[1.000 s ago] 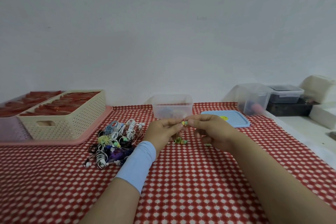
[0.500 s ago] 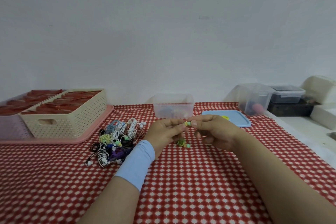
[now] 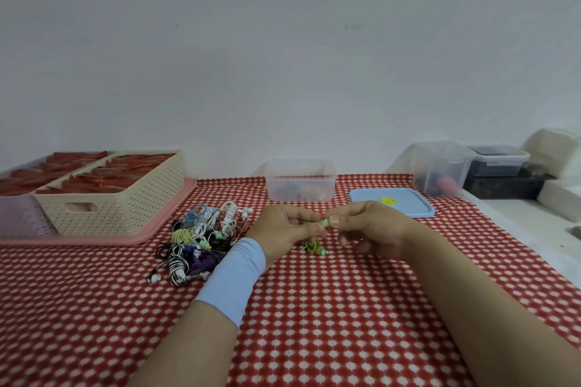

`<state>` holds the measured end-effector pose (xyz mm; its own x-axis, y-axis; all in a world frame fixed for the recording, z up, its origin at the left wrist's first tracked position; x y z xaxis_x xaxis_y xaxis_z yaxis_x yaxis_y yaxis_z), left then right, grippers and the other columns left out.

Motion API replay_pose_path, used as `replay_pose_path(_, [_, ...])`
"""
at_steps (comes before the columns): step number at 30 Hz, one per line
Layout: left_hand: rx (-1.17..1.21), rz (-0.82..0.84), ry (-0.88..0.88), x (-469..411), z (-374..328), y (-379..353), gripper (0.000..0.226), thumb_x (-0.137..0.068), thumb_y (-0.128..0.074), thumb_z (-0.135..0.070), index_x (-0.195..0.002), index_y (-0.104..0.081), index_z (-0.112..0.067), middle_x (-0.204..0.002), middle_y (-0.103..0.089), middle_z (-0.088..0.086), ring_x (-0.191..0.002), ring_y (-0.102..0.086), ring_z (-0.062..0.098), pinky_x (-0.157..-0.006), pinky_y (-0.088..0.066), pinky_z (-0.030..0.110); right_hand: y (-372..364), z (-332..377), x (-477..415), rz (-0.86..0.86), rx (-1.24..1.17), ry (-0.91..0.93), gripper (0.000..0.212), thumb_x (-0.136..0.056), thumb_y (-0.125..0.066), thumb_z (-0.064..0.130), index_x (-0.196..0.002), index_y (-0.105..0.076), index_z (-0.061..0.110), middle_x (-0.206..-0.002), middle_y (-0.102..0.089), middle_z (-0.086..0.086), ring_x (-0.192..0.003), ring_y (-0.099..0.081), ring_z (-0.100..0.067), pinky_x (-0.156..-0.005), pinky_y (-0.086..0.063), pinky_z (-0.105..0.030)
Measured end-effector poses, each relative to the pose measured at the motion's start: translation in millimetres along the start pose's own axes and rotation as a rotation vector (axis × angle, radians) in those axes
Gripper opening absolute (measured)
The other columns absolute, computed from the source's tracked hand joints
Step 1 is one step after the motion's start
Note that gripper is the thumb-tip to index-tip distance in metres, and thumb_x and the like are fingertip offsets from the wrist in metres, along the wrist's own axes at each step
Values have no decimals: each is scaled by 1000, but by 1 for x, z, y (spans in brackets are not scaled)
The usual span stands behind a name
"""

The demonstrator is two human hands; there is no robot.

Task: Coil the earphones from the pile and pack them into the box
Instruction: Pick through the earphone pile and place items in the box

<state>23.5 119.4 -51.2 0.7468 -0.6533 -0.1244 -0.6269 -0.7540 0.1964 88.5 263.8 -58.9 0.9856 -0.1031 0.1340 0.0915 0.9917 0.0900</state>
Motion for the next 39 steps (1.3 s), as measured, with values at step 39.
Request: replay_pose_path(39, [74,-26,72,-4,6,5,7,-87,-73,-14,-85,-79,-11,-84,-76,12,-71,-67,21,-77,-60,36,0,36,11,-229,370,450,12,-76,-85,8,-86,-80,13,-78,-77,-4,-63,-70,-20,-63,-58,-27])
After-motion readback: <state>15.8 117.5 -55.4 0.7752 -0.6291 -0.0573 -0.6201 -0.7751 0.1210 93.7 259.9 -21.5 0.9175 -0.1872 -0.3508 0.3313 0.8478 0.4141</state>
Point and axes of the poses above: each hand's wrist, its own x-axis away from the middle knuckle, its own y-axis out of the back of the hand, z = x × y, the point moved 7 cm from there along -x, towards the middle knuckle
